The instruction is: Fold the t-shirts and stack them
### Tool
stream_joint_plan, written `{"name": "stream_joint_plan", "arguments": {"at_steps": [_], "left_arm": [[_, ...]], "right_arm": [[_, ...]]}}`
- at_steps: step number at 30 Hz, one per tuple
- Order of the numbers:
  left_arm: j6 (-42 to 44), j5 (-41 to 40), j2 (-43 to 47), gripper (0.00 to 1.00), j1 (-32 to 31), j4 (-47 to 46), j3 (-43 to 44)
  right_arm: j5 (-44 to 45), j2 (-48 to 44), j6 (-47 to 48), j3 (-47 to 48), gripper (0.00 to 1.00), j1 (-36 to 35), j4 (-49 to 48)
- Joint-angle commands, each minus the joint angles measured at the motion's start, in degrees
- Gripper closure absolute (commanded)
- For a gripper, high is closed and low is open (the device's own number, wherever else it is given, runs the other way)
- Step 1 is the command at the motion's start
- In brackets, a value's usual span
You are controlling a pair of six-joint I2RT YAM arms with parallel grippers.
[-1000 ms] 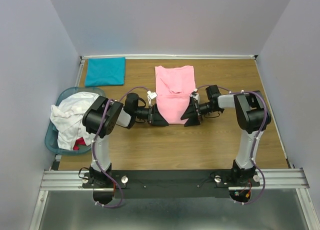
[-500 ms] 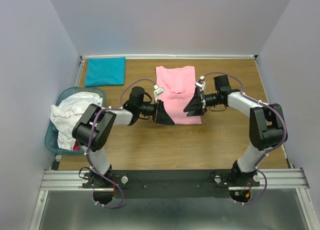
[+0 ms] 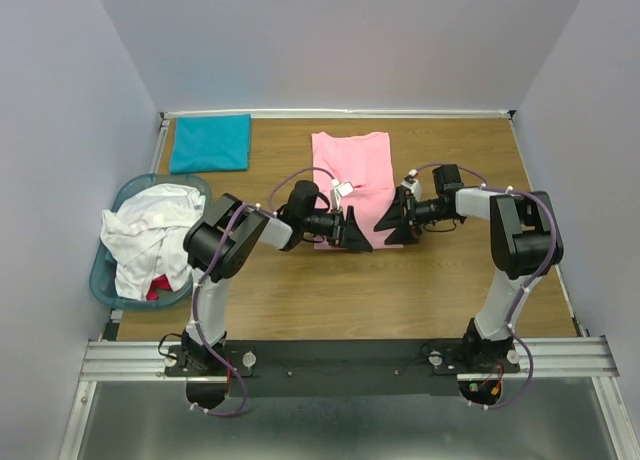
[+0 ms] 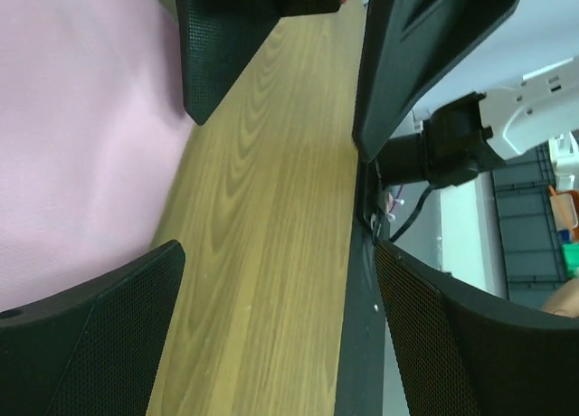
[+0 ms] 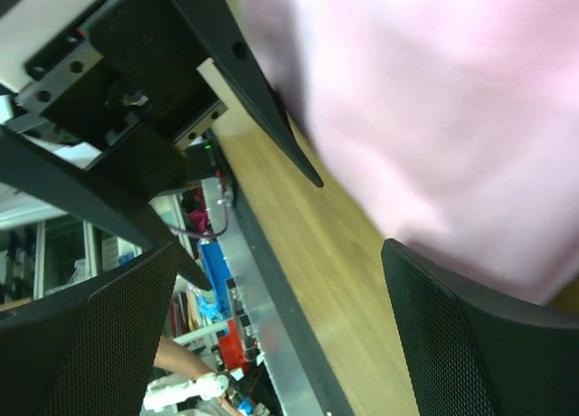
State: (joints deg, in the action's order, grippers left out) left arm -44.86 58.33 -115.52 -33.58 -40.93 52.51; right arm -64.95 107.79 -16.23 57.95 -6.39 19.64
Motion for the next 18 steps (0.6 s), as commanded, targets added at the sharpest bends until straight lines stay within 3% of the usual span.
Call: {"name": "stream_joint_plan", "arguments": {"at_steps": [1, 7, 18], "left_arm": [[-2.5, -5.0, -4.1, 0.06, -0.5, -0.2, 2.0], [4.3, -10.4, -4.3, 0.06, -0.2, 12.7, 2.7], [9.8, -6.4, -0.2, 0.06, 6.3, 14.5, -4.1]], "right_arm": [[5.0, 2.7, 1.9, -1.3, 0.00, 0.5, 0.8], [10.8, 3.5, 1.9, -2.1, 0.00, 0.6, 1.0], [17.1, 4.0, 3.9, -2.1, 0.00, 0.6, 3.4]]}}
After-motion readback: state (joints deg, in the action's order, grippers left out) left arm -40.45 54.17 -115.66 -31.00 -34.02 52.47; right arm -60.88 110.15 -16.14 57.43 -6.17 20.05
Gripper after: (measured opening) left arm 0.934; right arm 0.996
